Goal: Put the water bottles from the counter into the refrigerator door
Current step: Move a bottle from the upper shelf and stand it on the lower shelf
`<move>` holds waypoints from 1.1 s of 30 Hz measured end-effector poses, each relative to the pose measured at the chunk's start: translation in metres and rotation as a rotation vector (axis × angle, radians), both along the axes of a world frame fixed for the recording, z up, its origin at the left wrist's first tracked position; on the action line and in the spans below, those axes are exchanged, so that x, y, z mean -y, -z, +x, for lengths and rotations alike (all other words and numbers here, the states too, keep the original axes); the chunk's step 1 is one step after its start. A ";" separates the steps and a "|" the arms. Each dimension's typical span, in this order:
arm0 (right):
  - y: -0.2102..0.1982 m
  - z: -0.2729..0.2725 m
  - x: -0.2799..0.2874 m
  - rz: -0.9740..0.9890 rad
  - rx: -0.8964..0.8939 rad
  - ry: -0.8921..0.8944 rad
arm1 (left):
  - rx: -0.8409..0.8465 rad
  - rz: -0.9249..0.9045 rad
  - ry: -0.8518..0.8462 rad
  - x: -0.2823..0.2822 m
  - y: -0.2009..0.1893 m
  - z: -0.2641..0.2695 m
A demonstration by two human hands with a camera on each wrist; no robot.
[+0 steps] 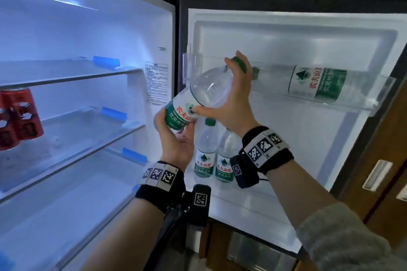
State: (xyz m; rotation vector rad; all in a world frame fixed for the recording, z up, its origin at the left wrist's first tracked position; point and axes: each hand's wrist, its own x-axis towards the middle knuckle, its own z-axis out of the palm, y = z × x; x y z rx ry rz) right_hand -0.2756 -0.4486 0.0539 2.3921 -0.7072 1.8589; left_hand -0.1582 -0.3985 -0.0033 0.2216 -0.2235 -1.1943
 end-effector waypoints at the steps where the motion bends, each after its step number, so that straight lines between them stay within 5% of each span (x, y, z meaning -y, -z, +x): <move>1: 0.009 0.001 -0.001 0.045 -0.001 -0.074 | -0.011 0.023 0.045 0.001 0.012 -0.002; 6: 0.039 -0.005 -0.013 0.239 0.019 -0.192 | 0.042 0.184 0.260 -0.004 0.061 -0.029; 11: 0.055 -0.027 -0.014 0.181 -0.083 0.033 | 0.385 0.423 0.493 -0.002 0.092 -0.055; 18: 0.061 -0.077 -0.005 0.201 -0.136 0.204 | 0.718 0.500 0.788 0.009 0.097 -0.083; 28: 0.088 -0.101 -0.004 0.142 -0.229 0.424 | 1.063 0.508 0.846 0.022 0.090 -0.110; 33: 0.106 -0.108 0.004 0.271 -0.206 0.376 | 1.109 0.469 0.831 0.024 0.096 -0.105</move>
